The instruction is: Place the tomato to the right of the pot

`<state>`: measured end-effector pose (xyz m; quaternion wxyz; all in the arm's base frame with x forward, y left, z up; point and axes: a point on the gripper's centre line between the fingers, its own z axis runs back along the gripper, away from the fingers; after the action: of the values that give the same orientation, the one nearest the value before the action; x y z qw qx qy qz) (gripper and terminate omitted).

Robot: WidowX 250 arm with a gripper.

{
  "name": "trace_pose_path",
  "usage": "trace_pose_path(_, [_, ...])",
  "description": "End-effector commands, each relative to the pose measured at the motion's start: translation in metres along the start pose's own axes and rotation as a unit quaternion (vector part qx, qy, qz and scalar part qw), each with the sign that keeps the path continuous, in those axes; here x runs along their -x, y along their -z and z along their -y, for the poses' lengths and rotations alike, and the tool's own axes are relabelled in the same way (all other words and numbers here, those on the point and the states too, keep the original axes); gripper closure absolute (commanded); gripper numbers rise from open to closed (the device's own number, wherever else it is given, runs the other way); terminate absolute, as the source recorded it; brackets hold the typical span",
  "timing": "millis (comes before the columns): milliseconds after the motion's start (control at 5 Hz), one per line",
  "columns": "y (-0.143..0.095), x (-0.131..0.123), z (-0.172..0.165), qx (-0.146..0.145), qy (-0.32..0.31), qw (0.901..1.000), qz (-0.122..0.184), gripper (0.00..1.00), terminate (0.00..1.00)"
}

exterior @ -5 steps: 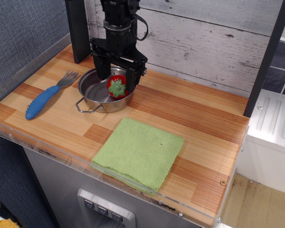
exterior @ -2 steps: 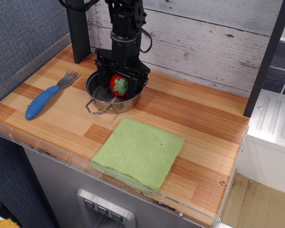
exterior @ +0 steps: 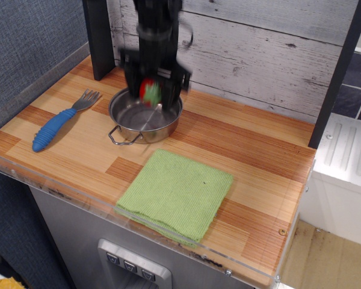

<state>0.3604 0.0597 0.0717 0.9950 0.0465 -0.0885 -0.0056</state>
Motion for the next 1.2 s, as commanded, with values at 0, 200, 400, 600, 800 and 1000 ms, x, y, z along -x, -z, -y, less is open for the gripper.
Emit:
trace_pose_path(0, [-0.065, 0.022, 0.054, 0.042, 0.031, 0.9961, 0.07, 1.0, 0.0])
trace_pose_path(200, [-0.042, 0.015, 0.089, 0.059, 0.065, 0.9948, 0.051, 1.0, 0.0])
trace_pose_path(400, [-0.03, 0.0, 0.103, 0.061, 0.073, 0.9941, 0.052, 1.0, 0.0])
trace_pose_path(600, [-0.011, -0.011, 0.112, 0.065, 0.08, 0.9939, 0.039, 1.0, 0.0])
trace_pose_path(800, [0.012, -0.015, 0.123, 0.061, 0.09, 0.9938, 0.02, 1.0, 0.0])
trace_pose_path(1000, [0.026, -0.015, 0.126, 0.057, 0.096, 0.9937, -0.003, 1.0, 0.0])
